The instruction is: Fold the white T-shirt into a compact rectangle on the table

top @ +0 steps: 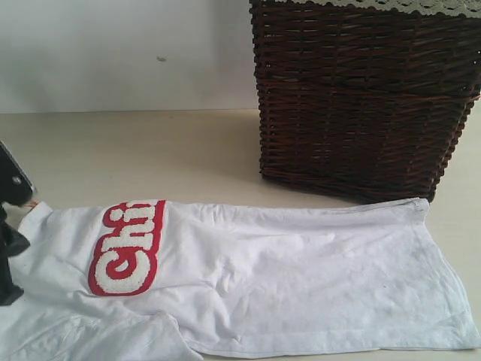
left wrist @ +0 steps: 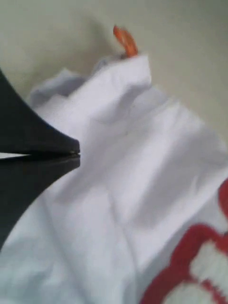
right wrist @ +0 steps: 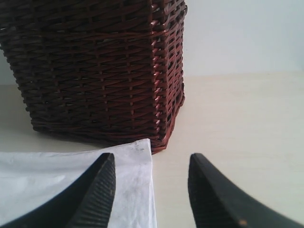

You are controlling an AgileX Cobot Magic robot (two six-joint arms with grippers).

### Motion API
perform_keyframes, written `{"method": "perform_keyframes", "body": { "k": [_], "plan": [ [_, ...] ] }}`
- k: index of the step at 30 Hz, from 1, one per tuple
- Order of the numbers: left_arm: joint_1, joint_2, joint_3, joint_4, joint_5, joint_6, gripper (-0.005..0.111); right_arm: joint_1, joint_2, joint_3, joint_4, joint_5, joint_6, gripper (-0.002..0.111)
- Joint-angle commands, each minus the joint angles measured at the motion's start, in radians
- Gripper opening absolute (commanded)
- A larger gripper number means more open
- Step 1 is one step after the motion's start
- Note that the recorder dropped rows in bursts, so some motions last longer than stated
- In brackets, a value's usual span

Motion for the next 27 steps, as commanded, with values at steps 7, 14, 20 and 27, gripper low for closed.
{"method": "perform_keyframes", "body": {
  "k": [7, 14, 20, 27],
  "plan": [
    [-0.104, 0.099, -0.099, -0.705, 0.118, 0.522, 0.000, -0.006, -0.006, 0.005, -0.003, -0.013, 0.001, 0.047],
    [-0.104, 0.104, -0.139, -0.762, 0.086, 0.871, 0.000, -0.006, -0.006, 0.005, -0.003, -0.013, 0.001, 0.047],
    [-0.084, 0.216, -0.221, -0.836, 0.077, 1.000, 0.000, -0.006, -0.006, 0.005, -0.003, -0.013, 0.001, 0.047],
    [-0.094, 0.289, -0.242, -0.919, 0.194, 1.124, 0.000, -0.006, -0.006, 0.005, -0.003, -0.013, 0.001, 0.047]
  ]
}}
